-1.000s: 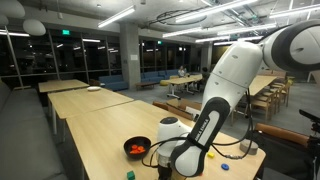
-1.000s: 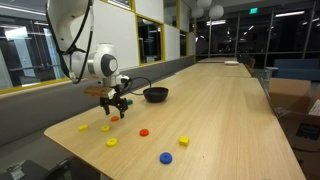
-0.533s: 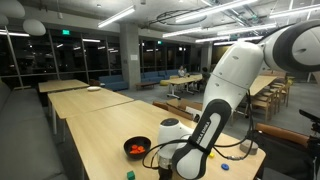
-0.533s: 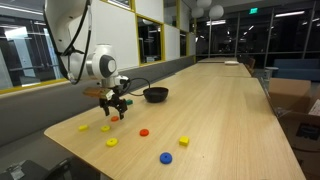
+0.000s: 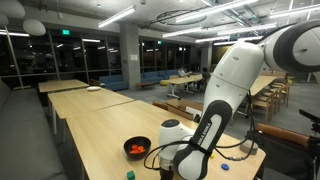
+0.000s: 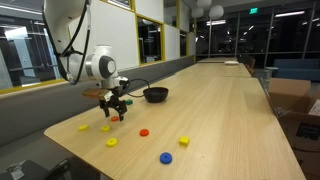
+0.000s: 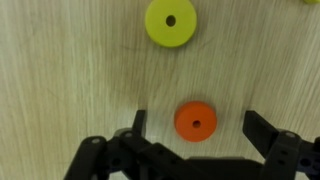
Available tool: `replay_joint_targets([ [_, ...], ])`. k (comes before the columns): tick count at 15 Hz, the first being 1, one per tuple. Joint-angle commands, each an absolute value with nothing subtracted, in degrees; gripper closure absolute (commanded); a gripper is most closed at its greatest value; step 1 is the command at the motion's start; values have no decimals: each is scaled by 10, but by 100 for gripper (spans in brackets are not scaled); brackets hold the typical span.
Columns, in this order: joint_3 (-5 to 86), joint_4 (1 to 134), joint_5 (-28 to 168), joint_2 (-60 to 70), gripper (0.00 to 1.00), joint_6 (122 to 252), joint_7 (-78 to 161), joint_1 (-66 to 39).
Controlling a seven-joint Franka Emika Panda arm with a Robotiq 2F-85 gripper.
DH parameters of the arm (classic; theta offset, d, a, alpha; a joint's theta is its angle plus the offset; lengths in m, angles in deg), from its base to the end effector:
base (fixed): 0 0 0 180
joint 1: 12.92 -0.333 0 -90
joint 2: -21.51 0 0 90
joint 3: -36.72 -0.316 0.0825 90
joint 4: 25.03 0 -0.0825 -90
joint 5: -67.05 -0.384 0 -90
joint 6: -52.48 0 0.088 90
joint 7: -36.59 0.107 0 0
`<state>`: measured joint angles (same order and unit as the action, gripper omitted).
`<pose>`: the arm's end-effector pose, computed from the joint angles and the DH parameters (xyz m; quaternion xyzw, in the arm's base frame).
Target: Pick up the orange objects from the table and put them in the bowl
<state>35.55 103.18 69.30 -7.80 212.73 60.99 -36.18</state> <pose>0.4931 0.2266 0.1423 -0.9996 -0.0172 -0.0227 0.0080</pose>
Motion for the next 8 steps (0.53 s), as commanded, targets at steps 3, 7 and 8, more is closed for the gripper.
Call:
replay_joint_targets([
  [3, 371, 1051, 700, -61, 27, 2142, 625, -374],
  [7, 374, 1051, 702, -57, 58, 2139, 625, -373],
  [8, 375, 1051, 702, -55, 65, 2137, 625, -373],
])
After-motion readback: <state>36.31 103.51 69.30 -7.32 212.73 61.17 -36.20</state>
